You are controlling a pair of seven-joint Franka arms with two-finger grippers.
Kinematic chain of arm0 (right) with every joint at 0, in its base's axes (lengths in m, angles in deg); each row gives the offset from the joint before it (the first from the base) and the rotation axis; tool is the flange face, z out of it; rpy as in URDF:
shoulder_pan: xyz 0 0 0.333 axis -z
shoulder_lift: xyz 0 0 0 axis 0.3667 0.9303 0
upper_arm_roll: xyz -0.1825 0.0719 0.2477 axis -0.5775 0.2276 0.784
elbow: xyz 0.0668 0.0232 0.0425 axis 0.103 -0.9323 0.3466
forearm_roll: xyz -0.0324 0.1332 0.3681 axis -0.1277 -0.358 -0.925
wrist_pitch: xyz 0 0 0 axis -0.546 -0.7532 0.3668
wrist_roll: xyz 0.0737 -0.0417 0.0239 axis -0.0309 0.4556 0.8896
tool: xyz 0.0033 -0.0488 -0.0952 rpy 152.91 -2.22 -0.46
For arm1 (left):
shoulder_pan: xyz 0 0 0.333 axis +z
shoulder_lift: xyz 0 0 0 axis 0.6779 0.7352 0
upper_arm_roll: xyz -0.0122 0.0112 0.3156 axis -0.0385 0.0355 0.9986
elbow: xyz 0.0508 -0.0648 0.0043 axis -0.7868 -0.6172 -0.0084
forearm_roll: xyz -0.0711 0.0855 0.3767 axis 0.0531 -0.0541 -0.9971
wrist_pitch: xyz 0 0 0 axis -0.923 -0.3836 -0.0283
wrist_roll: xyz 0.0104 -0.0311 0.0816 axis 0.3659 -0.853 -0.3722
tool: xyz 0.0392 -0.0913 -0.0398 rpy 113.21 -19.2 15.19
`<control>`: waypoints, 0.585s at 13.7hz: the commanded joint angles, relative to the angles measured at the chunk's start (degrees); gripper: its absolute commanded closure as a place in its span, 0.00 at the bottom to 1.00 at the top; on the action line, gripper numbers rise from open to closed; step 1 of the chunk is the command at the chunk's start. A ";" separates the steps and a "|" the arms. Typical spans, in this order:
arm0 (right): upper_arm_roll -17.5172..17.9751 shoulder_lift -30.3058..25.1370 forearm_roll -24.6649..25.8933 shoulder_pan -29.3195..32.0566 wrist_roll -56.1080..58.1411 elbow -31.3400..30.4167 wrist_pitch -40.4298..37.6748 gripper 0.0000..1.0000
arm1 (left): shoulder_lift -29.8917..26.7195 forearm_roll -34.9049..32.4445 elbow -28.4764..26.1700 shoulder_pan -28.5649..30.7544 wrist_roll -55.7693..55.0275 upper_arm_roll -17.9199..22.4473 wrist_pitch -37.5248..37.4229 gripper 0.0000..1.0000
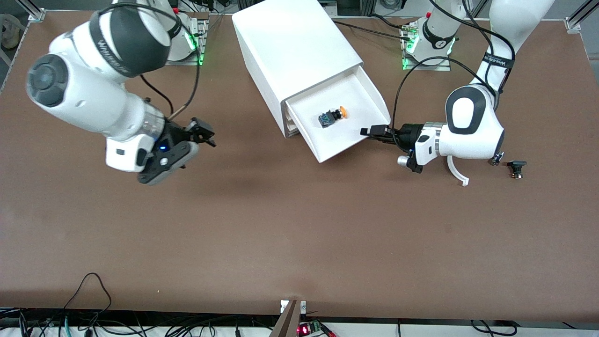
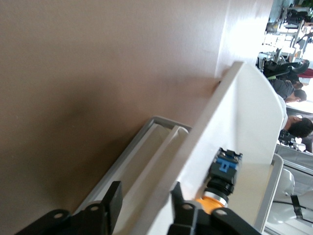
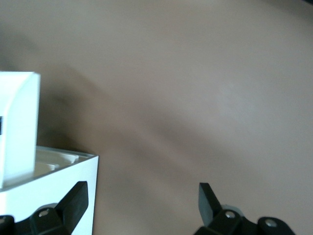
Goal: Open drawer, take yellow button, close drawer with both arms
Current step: 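Release the drawer with the left gripper while the right gripper reaches inside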
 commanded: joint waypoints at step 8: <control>5.30 12.93 -1.03 -9.38 29.37 13.94 4.03 0.00 | -4.51 -4.01 9.92 2.32 -1.79 8.50 4.37 0.00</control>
